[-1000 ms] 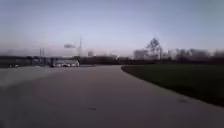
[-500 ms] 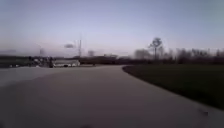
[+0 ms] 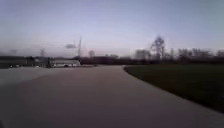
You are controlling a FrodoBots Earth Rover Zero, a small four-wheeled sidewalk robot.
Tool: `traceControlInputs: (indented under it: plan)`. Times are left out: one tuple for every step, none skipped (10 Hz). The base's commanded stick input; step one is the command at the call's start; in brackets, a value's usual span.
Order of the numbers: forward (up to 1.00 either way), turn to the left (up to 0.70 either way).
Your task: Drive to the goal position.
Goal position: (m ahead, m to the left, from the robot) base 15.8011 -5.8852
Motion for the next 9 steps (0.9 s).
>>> traceControlInputs:
  plan:
    - [1.0, 0.04]
    - [1.0, 0.04]
    - [1.0, 0.04]
    - [1.0, 0.04]
    - [1.0, 0.04]
    - [1.0, 0.04]
    - [1.0, 0.04]
    - [1.0, 0.04]
    - [1.0, 0.04]
